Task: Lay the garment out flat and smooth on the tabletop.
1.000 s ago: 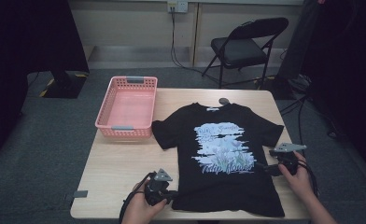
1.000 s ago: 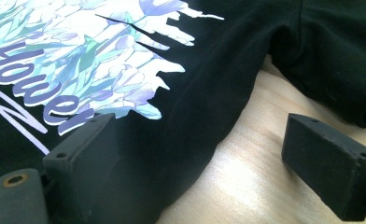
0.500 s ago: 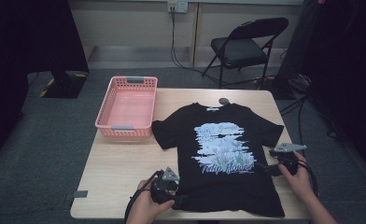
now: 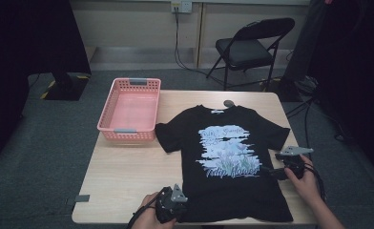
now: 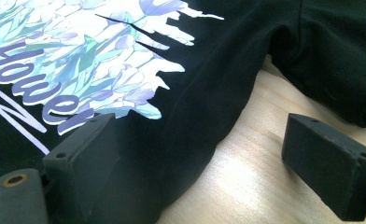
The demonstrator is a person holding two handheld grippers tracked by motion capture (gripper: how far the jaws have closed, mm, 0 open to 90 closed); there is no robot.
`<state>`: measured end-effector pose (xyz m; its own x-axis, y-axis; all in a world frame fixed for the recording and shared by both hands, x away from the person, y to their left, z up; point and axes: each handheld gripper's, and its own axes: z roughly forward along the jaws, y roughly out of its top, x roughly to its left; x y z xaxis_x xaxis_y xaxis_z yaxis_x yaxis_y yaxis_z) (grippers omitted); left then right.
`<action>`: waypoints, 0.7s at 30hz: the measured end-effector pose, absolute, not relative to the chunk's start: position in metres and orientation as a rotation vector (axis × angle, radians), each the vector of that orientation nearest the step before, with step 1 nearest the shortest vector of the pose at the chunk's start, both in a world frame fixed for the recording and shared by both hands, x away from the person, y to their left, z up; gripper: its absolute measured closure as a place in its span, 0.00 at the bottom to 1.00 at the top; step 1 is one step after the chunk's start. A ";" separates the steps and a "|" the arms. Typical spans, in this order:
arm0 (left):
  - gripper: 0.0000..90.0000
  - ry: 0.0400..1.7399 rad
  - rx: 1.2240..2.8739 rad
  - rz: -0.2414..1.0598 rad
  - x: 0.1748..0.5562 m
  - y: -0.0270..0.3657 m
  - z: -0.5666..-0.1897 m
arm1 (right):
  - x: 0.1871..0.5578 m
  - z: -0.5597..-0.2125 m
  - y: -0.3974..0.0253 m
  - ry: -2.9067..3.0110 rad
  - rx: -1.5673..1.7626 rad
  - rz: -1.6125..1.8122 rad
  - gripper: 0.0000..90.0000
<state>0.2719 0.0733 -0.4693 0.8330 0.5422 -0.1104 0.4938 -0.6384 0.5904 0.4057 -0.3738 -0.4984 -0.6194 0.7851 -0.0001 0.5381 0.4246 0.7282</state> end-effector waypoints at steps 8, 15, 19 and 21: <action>0.25 0.662 2.222 0.172 0.297 0.080 -0.454 | 0.406 -0.498 -0.374 2.343 1.137 1.012 0.11; 0.17 0.639 2.160 0.220 0.330 0.067 -0.450 | 0.406 -0.498 -0.374 2.344 1.136 1.012 0.11; 0.18 0.639 2.155 0.203 0.345 0.061 -0.449 | 0.406 -0.498 -0.374 2.344 1.136 1.013 0.11; 0.18 0.628 2.170 0.203 0.349 0.058 -0.450 | 0.406 -0.498 -0.374 2.344 1.136 1.013 0.11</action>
<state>0.3492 0.0580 -0.4502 0.8609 0.5036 -0.0718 0.3667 -0.5164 0.7739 0.4057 -0.3737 -0.4984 -0.6199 0.7847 0.0007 0.5384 0.4246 0.7279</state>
